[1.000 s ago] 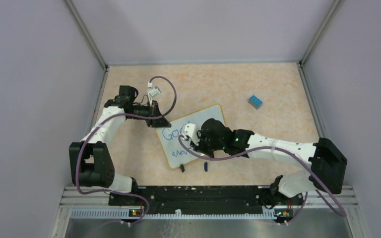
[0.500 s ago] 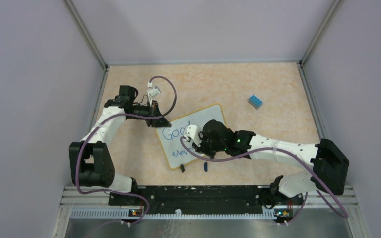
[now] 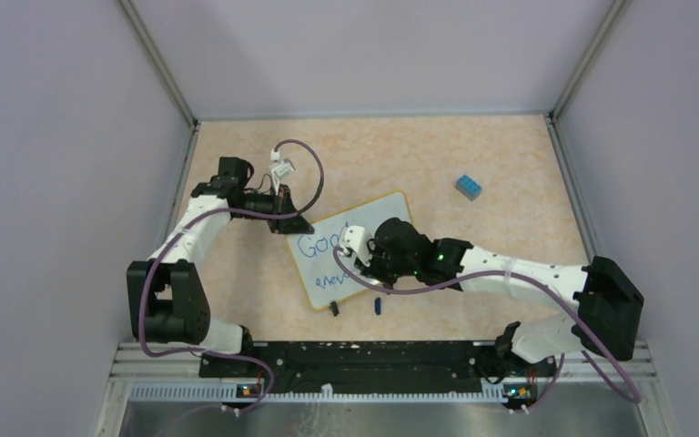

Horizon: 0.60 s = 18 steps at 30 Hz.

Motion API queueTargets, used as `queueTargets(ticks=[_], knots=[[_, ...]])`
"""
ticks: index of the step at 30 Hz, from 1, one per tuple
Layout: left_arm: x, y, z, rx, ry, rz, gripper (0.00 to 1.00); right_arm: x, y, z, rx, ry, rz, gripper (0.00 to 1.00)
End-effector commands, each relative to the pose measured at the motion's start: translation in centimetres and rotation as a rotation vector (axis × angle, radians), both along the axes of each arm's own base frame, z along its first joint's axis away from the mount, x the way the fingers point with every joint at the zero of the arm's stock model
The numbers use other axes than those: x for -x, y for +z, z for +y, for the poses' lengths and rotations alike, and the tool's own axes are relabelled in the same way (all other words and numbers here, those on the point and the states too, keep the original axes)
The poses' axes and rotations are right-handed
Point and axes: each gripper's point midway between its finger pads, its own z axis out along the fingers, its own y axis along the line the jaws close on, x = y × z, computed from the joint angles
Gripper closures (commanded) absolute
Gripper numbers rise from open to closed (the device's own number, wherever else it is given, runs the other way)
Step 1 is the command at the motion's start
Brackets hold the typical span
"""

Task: Write a sentence on the whiteboard

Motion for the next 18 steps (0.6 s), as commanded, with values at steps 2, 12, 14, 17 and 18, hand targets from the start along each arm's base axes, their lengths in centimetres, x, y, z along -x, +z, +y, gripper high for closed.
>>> queueTargets(ticks=[2, 12, 14, 17, 18], knots=[[-1.2, -1.1, 0.8, -0.074, 0.031, -0.027, 1.0, -1.7, 2.1, 0.2, -0.055, -0.053, -0.057, 1.0], [-1.1, -1.2, 0.9, -0.079, 0.032, -0.031, 1.0, 0.5, -0.2, -0.1, 0.011, 0.046, 0.004, 1.0], [-1.1, -1.1, 0.9, -0.079, 0.032, -0.031, 1.0, 1.0, -0.5, 0.0, 0.015, 0.061, 0.013, 1.0], [-1.1, -1.1, 0.9, -0.079, 0.031, -0.035, 1.0, 1.6, -0.8, 0.1, 0.022, 0.083, 0.019, 1.0], [-1.1, -1.2, 0.9, -0.08, 0.032, -0.033, 1.0, 1.8, -0.8, 0.2, 0.023, 0.093, 0.021, 1.0]])
